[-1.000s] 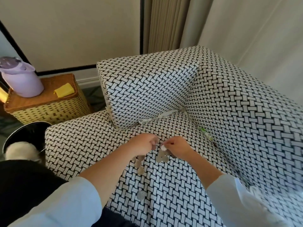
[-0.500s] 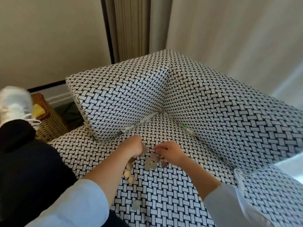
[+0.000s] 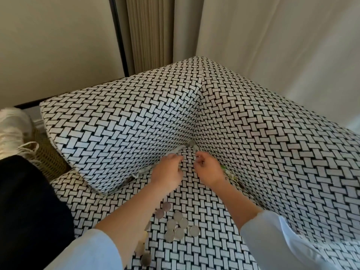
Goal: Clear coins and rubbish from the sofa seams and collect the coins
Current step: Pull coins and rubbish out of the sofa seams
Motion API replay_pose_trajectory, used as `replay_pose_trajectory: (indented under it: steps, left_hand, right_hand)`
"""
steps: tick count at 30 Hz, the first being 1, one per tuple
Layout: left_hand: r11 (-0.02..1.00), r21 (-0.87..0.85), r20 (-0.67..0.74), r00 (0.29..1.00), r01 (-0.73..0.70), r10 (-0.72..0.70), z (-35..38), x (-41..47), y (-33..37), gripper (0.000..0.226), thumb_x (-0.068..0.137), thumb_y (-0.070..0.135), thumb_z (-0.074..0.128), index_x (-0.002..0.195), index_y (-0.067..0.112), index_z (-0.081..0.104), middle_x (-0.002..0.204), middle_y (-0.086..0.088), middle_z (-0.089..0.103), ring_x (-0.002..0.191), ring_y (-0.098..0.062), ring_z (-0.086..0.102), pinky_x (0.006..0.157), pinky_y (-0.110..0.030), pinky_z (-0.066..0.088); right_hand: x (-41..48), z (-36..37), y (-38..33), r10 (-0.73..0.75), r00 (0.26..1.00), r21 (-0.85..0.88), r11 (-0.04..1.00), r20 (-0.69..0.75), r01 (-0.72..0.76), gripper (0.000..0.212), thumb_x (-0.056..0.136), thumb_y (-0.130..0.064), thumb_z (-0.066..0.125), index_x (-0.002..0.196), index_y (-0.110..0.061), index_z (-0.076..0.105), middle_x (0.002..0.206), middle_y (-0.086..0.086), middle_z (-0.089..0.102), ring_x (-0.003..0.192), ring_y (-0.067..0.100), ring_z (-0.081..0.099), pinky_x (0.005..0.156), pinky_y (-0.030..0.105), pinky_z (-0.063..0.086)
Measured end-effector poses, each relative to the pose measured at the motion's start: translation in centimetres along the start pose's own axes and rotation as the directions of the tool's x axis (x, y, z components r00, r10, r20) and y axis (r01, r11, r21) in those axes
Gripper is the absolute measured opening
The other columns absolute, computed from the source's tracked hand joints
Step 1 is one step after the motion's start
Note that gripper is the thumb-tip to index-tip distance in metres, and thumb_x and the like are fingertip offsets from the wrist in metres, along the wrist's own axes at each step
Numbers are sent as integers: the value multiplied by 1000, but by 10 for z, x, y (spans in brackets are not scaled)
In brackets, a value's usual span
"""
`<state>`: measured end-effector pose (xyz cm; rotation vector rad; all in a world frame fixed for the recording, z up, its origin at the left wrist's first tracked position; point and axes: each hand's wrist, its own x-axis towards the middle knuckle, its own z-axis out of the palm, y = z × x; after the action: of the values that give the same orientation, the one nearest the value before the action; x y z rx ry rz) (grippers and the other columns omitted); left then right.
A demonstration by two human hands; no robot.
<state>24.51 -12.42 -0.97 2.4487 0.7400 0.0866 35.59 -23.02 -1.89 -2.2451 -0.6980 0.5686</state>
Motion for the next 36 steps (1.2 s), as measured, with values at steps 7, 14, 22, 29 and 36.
replay_pose_trajectory:
  steps: [7, 14, 22, 29, 36]
  left_hand:
    - [979, 195, -63, 995, -65, 78, 19, 17, -19, 50, 92, 24, 52, 141, 22, 44, 147, 4, 42, 135, -16, 34, 111, -39, 35]
    - [972, 235, -72, 997, 7, 10, 31, 16, -36, 62, 94, 42, 36, 151, 20, 26, 158, 4, 25, 140, -15, 21, 112, -38, 25]
    - [983, 168, -76, 993, -72, 86, 27, 15, -43, 59, 95, 40, 37, 151, 26, 28, 156, 11, 28, 138, -12, 22, 112, -38, 23]
    - [930, 28, -224, 904, -367, 364, 24, 2, -37, 25, 83, 16, 61, 103, 26, 73, 100, 12, 63, 100, -9, 57, 92, -30, 47]
    - [925, -315, -199, 967, -215, 157, 23, 2, -28, 35, 87, -3, 51, 68, 21, 67, 69, 13, 62, 59, -6, 60, 60, -28, 50]
  right_hand:
    - [33, 11, -3, -99, 995, -256, 962, 4, 97, 35, 97, -22, 49, 131, -29, 52, 88, -3, 64, 68, 16, 57, 60, 30, 48]
    - [43, 22, -5, -187, 981, -485, 854, 59, 192, 41, 95, -26, 45, 135, -31, 46, 108, 0, 65, 87, 22, 62, 62, 27, 36]
    - [58, 19, -10, -68, 987, -438, 890, 147, 126, 58, 93, -26, 44, 147, -34, 27, 110, 7, 64, 77, 20, 52, 62, 29, 40]
    - [71, 18, -14, -34, 991, -424, 901, 128, 86, 57, 91, -34, 46, 146, -29, 33, 85, -4, 61, 70, 16, 58, 58, 28, 45]
    - [79, 20, -8, -58, 996, -364, 928, 62, 77, 38, 94, -30, 46, 131, -34, 55, 104, -1, 70, 71, 15, 61, 63, 28, 52]
